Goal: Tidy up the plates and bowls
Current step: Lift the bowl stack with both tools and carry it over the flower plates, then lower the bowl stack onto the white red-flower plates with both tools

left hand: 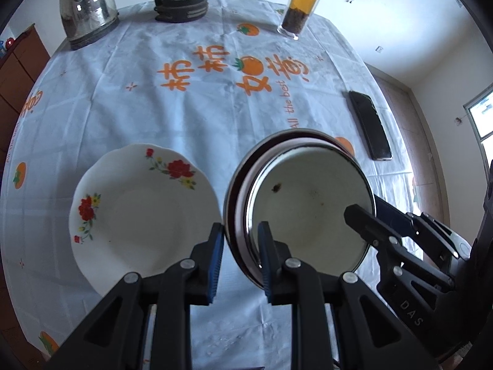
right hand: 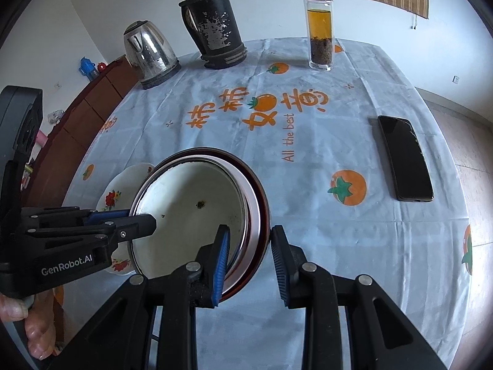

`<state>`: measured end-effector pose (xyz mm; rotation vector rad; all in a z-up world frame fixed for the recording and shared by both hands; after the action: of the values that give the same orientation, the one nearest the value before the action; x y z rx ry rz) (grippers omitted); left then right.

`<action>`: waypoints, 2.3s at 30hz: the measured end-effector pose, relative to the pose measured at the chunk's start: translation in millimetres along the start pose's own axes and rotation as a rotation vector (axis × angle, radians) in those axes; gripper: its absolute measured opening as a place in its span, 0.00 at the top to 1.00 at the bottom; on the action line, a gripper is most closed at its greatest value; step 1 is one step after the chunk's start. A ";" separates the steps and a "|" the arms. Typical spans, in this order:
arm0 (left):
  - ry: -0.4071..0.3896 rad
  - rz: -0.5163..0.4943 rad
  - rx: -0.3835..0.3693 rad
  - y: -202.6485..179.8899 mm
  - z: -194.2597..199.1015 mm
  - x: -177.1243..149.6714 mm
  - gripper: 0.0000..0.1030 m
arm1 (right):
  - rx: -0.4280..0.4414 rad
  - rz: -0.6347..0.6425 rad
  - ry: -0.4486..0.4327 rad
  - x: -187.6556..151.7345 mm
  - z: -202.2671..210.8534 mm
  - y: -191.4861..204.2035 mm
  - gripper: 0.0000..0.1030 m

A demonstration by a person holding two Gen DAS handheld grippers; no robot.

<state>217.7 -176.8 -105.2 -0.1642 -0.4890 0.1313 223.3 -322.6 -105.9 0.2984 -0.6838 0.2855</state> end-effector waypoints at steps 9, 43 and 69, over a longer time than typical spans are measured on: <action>-0.025 0.060 0.037 35.8 17.2 -2.8 0.81 | 0.046 0.058 -0.001 7.5 -5.8 36.3 0.71; -0.010 0.152 0.097 125.3 27.5 -9.8 0.81 | 0.118 0.139 0.063 9.4 -48.2 124.4 0.71; -0.009 0.172 0.097 143.6 30.8 -12.1 0.81 | 0.117 0.161 0.076 8.4 -55.8 142.4 0.71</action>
<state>180.1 -34.5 -110.9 -0.1101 -0.4765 0.3239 211.2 -170.3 -116.5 0.3434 -0.6185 0.4894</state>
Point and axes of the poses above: each gripper's, at about its wrist camera, not at the fingertips, and z roughly against the way its jaws point, y to its left, x to its top, the point moved 3 cm from there along -z, roughly the way its jaws point, and after that the axes turned 13 degrees about -y, right-handed, at the moved point
